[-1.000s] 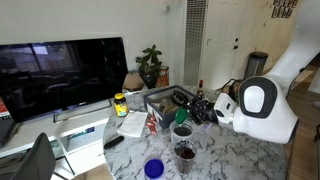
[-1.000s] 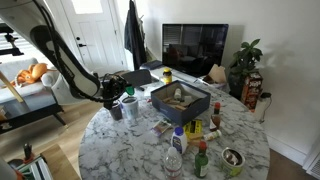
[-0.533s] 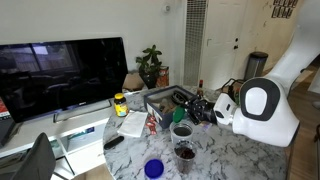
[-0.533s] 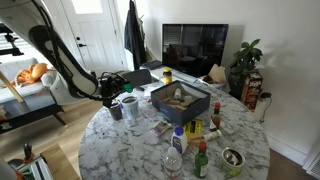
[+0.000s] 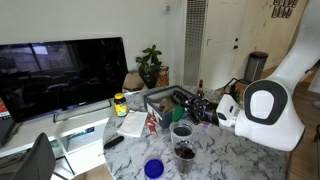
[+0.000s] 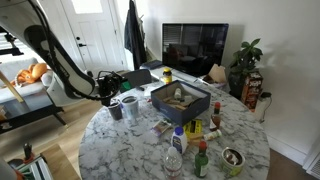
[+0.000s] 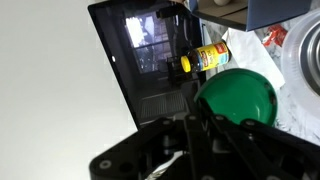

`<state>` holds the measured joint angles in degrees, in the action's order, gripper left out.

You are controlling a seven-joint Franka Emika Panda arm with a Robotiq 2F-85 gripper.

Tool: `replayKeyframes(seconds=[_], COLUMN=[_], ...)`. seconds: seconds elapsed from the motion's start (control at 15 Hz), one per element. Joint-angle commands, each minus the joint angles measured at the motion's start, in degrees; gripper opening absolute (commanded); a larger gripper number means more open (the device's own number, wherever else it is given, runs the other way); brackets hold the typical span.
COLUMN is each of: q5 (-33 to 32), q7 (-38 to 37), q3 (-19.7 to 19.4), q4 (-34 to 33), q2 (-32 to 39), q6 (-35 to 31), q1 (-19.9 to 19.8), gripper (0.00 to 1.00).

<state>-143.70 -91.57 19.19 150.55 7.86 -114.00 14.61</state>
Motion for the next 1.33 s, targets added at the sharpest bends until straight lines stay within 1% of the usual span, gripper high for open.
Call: replayKeyframes(seconds=[0.0,0.07,0.2,0.33,0.4,0.53,0.6,0.67,0.73,0.8,0.93,1.07,1.27], q5=[0.0,0.0,0.0,0.0,0.0,0.0,0.0,0.0,0.0,0.0,0.1,0.1,0.1], q7=[0.7,0.4,1.2,0.6,0.3,0.5,-0.8,-1.3,-3.8,-4.2,-4.9,-5.4,-7.4], q3=[0.5,0.5,0.5,0.7,0.7,0.7,0.8,1.0,1.1,0.4,0.2,-0.8,-3.0], q4=[3.3,3.4,4.7,5.9,6.3,6.8,6.8,6.9,6.6,6.0,5.5,5.4,4.6], q2=[-2.8,-3.0,-3.9,-4.2,-4.4,-4.4,-4.4,-4.5,-4.5,-3.6,-3.5,-3.7,-5.0], q6=[3.8,3.7,7.5,14.0,13.8,9.6,5.9,3.7,-0.6,-2.8,-5.0,-3.6,-7.4], q1=[1.1,1.0,1.5,2.2,2.2,2.1,2.0,2.2,1.9,1.3,1.3,0.4,-1.9], gripper=[0.02,0.02,0.02,0.02,0.02,0.02,0.02,0.02,0.02,0.02,0.02,0.02,0.02])
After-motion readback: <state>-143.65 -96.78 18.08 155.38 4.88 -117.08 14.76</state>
